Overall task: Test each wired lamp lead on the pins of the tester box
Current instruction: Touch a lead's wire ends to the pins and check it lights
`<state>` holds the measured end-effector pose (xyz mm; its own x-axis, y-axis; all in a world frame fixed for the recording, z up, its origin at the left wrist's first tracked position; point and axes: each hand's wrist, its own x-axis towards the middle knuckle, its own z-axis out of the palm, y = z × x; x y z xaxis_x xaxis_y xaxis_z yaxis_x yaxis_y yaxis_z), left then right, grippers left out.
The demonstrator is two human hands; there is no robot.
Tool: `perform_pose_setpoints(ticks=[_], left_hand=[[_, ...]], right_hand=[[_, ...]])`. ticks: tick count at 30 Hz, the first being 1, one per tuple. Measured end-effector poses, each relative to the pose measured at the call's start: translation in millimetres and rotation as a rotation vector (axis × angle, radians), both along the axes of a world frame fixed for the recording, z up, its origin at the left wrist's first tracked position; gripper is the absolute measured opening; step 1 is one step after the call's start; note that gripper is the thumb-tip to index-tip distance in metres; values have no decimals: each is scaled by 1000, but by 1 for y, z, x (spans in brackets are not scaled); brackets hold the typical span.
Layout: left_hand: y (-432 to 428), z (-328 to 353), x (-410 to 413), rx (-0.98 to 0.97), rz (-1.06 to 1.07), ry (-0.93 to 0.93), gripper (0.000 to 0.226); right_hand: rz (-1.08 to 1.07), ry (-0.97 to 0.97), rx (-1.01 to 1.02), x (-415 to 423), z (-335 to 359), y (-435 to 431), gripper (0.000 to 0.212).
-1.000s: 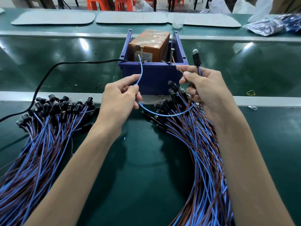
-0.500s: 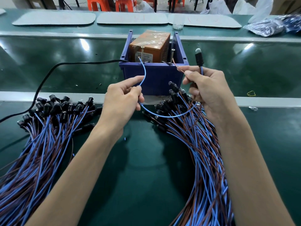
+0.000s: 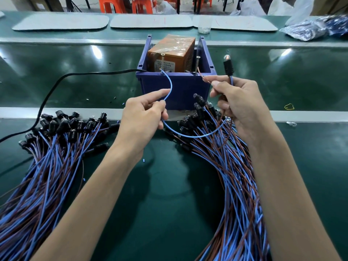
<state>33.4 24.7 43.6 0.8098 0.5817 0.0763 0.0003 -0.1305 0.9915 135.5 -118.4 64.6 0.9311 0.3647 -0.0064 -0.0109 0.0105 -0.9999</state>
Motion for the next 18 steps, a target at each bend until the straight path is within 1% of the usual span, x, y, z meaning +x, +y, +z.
perform_pose_setpoints(ticks=[9,18], left_hand=[[0,0,0,29,-6,-1,35],[1,-1,0,20,4,16,33]], right_hand=[[-1,8,-8,-2,1,1,22],[6,1,-2,-2,1,0,25]])
